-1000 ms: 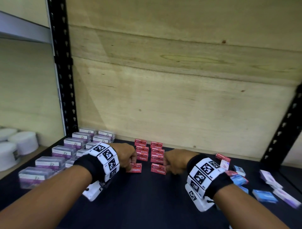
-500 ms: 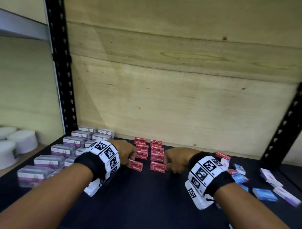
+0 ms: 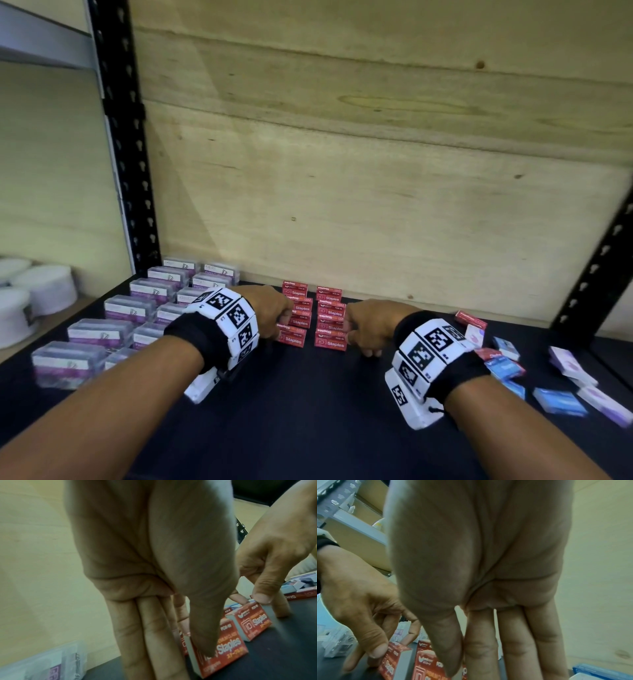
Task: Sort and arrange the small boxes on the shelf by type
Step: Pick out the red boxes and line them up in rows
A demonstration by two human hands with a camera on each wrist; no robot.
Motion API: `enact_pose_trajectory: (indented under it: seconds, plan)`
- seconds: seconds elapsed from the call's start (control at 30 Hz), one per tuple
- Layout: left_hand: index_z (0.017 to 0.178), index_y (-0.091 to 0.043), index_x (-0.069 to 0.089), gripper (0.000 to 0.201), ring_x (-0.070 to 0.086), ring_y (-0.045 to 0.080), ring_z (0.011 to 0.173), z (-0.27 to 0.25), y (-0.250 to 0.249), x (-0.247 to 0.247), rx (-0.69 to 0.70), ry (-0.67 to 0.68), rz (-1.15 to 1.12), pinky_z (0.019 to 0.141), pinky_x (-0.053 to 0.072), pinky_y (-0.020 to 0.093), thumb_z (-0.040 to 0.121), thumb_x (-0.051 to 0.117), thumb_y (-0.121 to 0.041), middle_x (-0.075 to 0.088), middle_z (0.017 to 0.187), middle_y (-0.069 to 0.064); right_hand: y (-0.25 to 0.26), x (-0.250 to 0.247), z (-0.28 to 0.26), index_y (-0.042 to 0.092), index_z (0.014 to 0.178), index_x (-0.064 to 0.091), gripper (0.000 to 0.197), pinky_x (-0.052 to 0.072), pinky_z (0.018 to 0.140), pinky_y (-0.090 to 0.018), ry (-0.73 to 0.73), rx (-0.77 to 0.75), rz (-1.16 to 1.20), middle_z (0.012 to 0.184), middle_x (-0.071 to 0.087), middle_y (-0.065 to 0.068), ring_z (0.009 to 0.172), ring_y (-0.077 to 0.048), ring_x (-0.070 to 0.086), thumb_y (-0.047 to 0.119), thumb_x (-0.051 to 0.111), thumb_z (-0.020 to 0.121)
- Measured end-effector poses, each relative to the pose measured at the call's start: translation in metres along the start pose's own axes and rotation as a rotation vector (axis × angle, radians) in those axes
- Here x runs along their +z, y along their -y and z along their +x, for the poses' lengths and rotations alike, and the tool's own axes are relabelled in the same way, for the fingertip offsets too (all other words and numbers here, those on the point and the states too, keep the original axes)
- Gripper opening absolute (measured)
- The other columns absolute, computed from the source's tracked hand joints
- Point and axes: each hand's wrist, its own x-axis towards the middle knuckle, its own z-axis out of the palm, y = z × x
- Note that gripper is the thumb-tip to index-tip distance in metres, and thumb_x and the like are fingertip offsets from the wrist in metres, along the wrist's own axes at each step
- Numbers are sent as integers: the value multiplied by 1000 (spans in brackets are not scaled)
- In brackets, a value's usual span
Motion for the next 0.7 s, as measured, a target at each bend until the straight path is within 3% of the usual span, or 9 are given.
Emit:
enact_pose_trajectory:
  seconds: [0.1,0.37,0.53,0.63,0.7]
  plan:
    - [114,-17,54,20,49,2,62,0,0,-1,-3,7,-10,59,38,17,95,60,-20,57,96,-6,-2,0,0,13,110,62,18,55,90,-37,-3,-15,25,93,74,-2,81,-18,67,10,52,96]
    - [112,-19,53,19,51,1,63,0,-1,1,-18,27,6,60,39,18,95,59,-21,58,91,-9,0,1,4,11,111,64,23,55,85,-35,9,-16,-32,89,66,1,80,-18,61,2,55,91]
    - [116,-18,53,21,49,0,63,-4,-4,1,-32,36,19,61,39,18,96,59,-20,58,93,-9,1,3,5,17,96,62,11,56,85,-35,1,-1,3,79,63,3,78,-18,61,10,53,94]
    - [125,-17,47,31,53,5,69,-10,-8,1,-53,33,8,72,44,22,97,58,-24,62,112,-3,1,4,3,16,95,64,13,58,85,-36,2,-3,42,81,65,0,76,-19,61,14,51,94]
    - [131,-18,41,41,54,9,78,-15,-8,1,-68,33,-10,81,46,27,96,58,-31,63,111,-3,2,4,0,12,103,65,16,58,83,-35,-11,-22,56,85,67,-4,76,-19,61,15,52,95]
